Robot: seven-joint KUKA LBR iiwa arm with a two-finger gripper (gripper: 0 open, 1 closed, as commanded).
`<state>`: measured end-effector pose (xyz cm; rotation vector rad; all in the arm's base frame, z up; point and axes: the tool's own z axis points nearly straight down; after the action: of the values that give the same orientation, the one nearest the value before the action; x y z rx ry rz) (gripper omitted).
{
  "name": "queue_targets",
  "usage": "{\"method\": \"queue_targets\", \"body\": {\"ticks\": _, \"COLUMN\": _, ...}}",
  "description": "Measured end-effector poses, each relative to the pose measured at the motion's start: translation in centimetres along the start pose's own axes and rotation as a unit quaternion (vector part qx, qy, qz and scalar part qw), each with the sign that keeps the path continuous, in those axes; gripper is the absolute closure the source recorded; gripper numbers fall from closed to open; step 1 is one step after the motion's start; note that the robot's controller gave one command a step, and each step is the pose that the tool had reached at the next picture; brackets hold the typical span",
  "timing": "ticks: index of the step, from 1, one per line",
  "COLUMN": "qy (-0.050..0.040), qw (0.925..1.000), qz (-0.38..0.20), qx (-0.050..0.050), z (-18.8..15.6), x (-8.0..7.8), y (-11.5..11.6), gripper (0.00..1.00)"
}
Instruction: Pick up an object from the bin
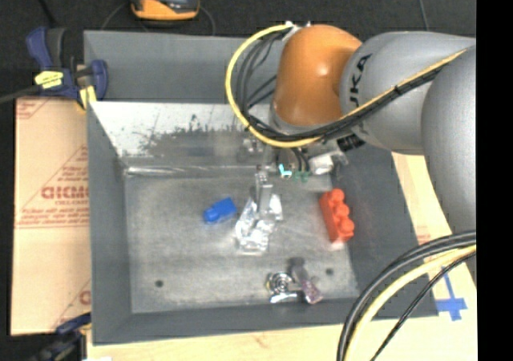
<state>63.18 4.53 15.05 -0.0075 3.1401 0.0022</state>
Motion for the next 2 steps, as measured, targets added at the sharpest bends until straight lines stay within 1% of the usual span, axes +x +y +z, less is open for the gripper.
{"method": "queue_targets", "body": {"ticks": 1, "qy": -0.0104, "qw": 0.9998, "qz": -0.016, "qx": 0.000, "z": 0.55, "x": -0.01, "y": 0.68, "gripper": 0.00}}
{"method": "queue_targets", "body": {"ticks": 2, "qy": -0.0076, "qw": 0.9996, "qz": -0.025, "qx": 0.000, "z": 1.23, "x": 0.15, "y": 0.70, "gripper": 0.00}}
